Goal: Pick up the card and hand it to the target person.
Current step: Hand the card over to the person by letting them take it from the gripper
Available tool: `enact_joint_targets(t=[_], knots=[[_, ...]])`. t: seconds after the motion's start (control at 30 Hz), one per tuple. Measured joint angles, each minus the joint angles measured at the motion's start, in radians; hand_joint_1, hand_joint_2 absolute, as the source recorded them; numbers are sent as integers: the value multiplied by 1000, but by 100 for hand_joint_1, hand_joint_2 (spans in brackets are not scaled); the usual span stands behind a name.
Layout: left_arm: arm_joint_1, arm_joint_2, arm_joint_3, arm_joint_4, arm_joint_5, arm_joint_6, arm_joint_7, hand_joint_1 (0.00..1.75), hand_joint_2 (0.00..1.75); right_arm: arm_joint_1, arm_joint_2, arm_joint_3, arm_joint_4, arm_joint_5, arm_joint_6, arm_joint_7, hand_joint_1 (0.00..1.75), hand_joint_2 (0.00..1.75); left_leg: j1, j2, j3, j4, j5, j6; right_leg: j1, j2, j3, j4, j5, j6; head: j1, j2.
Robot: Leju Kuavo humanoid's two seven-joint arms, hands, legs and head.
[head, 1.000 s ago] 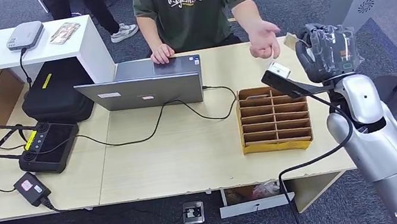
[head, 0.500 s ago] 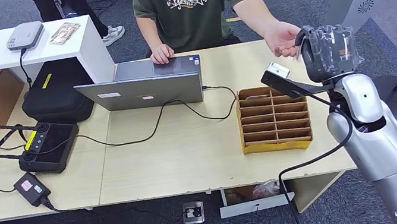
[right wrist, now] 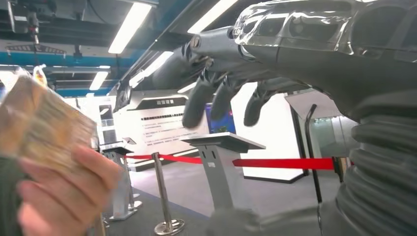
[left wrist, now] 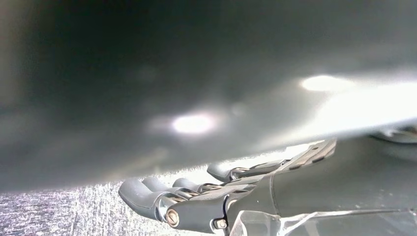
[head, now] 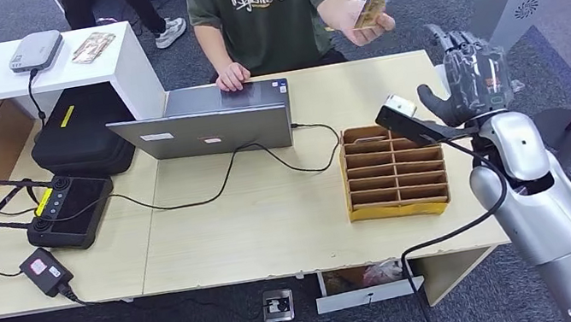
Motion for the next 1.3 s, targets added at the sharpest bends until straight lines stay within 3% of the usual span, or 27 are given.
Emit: enact_joint_targets(t=[0.2,0.27,0.5,0.63,0.9,1.3], knots=[[0,0,0,0,1,0,1,0,0,20,1,0,-5,-3,-17,-2,0,175,0,0,0,0,0,0,0,0,0,0,0,0,0,0],[0,0,0,0,3,0,0,0,0,29,8,-1,-5,-63,-13,-40,0,175,0,0,0,0,0,0,0,0,0,0,0,0,0,0],[1,0,0,0,10,0,0,0,0,133,102,-24,-9,-732,135,-332,0,175,1,-1,0,-1,0,0,0,-1,0,0,0,0,0,0],[3,4,-1,0,14,0,-1,0,0,238,174,-26,-9,-985,165,-430,0,175,1,-1,0,-1,0,0,1,-1,0,0,-1,0,0,0],[12,8,-2,0,22,0,0,0,0,367,281,-26,-11,-1046,127,-445,0,175,1,-1,0,-1,0,0,1,-1,0,0,-1,0,0,0],[14,7,-26,0,0,0,36,0,0,430,312,-26,-13,-1060,105,-432,0,175,0,-1,0,-1,0,0,0,-1,0,0,-1,0,0,0]])
